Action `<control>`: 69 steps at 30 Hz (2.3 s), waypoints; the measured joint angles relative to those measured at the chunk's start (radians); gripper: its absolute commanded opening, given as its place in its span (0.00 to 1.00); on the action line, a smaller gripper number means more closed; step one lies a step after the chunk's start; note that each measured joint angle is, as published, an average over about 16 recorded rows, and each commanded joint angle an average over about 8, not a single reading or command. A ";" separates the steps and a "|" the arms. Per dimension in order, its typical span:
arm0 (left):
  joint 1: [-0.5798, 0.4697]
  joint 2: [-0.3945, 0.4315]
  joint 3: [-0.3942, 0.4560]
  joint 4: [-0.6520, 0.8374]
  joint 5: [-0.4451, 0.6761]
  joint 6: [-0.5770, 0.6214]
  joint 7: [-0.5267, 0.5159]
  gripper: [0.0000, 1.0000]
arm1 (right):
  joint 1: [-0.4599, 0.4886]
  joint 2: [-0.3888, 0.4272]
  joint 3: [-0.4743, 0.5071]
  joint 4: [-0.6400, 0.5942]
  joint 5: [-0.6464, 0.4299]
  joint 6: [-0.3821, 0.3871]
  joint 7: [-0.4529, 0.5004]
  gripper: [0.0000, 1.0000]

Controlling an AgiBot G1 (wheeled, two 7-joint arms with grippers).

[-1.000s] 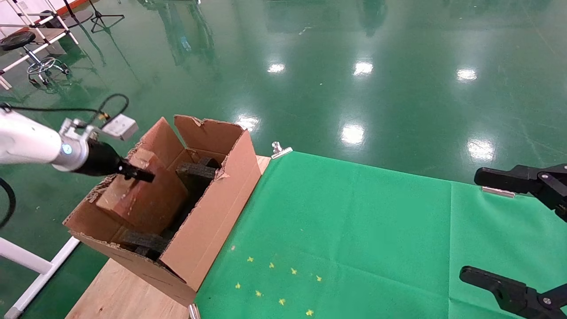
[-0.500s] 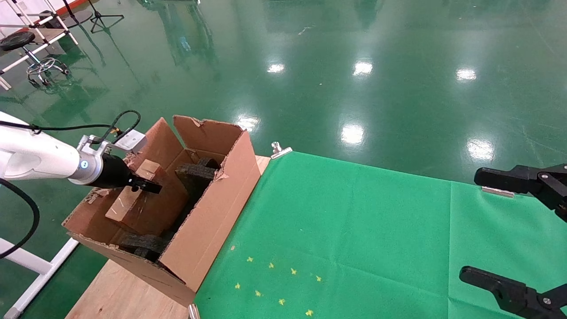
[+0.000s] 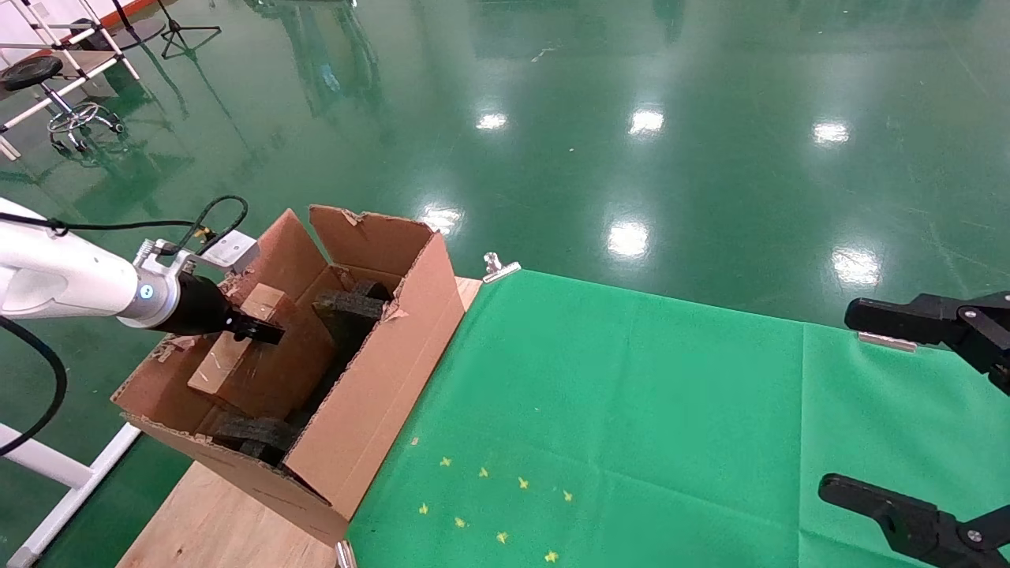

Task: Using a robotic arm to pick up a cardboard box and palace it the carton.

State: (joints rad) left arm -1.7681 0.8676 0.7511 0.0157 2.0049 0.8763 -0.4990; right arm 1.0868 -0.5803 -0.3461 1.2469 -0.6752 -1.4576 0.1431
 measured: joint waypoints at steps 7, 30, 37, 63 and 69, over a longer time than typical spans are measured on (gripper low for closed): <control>-0.005 -0.002 0.000 -0.001 0.002 0.006 0.001 1.00 | 0.000 0.000 0.000 0.000 0.000 0.000 0.000 1.00; -0.156 -0.117 -0.100 -0.189 -0.148 0.183 0.100 1.00 | 0.000 0.000 0.000 0.000 0.000 0.000 0.000 1.00; -0.155 -0.129 -0.113 -0.220 -0.173 0.208 0.106 1.00 | 0.000 0.000 0.000 0.000 0.000 0.000 0.000 1.00; 0.156 -0.174 -0.242 -0.611 -0.573 0.356 0.180 1.00 | 0.000 0.000 0.000 -0.001 0.000 0.000 0.000 1.00; 0.242 -0.187 -0.279 -0.721 -0.685 0.398 0.201 1.00 | 0.000 0.000 0.000 -0.001 0.000 0.000 0.000 1.00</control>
State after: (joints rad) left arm -1.5262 0.6807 0.4721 -0.7050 1.3199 1.2742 -0.2978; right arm 1.0867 -0.5801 -0.3463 1.2463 -0.6752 -1.4572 0.1429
